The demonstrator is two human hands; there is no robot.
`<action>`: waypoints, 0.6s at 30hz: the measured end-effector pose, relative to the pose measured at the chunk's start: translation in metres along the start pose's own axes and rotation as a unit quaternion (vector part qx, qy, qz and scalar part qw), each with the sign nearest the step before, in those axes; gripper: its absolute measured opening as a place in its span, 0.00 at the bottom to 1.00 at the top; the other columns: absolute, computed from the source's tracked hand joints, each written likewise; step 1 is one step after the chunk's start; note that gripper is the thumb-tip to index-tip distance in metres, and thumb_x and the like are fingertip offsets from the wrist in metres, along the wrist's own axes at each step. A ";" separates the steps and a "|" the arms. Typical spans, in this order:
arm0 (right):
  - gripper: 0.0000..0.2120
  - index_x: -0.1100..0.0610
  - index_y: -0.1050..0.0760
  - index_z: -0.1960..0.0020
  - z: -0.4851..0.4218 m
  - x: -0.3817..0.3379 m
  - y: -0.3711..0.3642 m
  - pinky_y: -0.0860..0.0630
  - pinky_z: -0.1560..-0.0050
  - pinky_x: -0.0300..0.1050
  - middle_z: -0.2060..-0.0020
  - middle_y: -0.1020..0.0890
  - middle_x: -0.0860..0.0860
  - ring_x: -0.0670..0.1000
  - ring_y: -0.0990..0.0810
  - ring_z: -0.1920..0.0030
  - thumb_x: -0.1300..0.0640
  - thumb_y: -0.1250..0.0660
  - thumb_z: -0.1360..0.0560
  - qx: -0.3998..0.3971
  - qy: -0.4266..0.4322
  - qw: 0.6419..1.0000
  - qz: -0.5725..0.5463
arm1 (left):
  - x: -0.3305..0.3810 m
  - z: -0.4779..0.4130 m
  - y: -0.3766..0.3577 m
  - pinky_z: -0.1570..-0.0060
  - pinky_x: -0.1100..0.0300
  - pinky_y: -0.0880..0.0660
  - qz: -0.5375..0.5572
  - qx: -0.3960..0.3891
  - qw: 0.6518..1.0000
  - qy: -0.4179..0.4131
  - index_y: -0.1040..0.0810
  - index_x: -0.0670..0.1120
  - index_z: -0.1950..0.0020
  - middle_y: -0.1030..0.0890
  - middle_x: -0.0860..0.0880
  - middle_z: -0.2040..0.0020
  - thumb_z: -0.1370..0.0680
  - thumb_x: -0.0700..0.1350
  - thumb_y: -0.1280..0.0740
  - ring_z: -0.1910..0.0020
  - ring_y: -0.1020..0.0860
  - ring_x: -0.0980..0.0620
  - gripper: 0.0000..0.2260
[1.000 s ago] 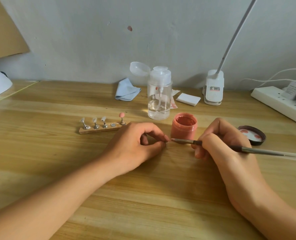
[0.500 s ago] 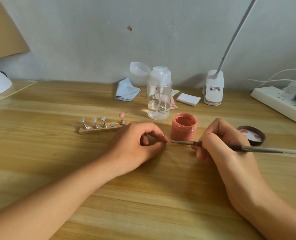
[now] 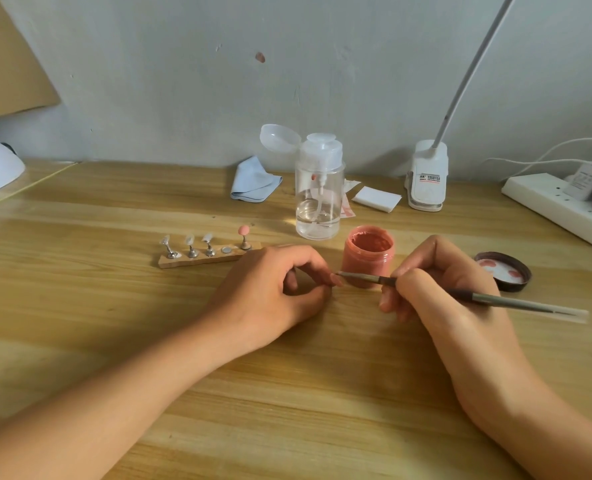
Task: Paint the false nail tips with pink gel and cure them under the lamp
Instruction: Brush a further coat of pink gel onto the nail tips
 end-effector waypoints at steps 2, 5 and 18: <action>0.04 0.59 0.28 0.64 0.000 0.000 0.000 0.31 0.68 0.39 0.71 0.19 0.54 0.49 0.28 0.69 0.58 0.36 0.35 0.000 0.002 1.000 -0.006 | 0.001 0.000 0.000 0.62 0.64 0.31 0.007 -0.003 1.000 -0.011 0.17 0.58 0.57 0.18 0.59 0.60 0.27 0.45 0.25 0.67 0.30 0.57 0.07; 0.04 0.58 0.28 0.63 0.000 0.000 -0.001 0.31 0.67 0.41 0.70 0.19 0.55 0.50 0.27 0.69 0.58 0.36 0.35 -0.006 0.003 1.000 0.005 | 0.001 -0.001 0.000 0.60 0.54 0.29 0.001 0.000 1.000 -0.007 0.17 0.58 0.57 0.18 0.54 0.62 0.27 0.46 0.26 0.67 0.29 0.54 0.06; 0.06 0.60 0.29 0.65 -0.001 0.005 0.000 0.29 0.69 0.35 0.72 0.19 0.55 0.46 0.27 0.71 0.58 0.36 0.33 0.000 -0.003 1.000 -0.024 | 0.007 0.000 0.002 0.65 0.70 0.35 -0.023 0.000 0.999 -0.035 0.18 0.57 0.58 0.22 0.68 0.62 0.27 0.42 0.25 0.66 0.29 0.58 0.08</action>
Point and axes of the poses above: each hand's wrist, its own z-axis away from the middle knuckle, its own y-axis out of the back of the hand, x = y × z, the point moved 1 cm from there along -z, towards the middle knuckle
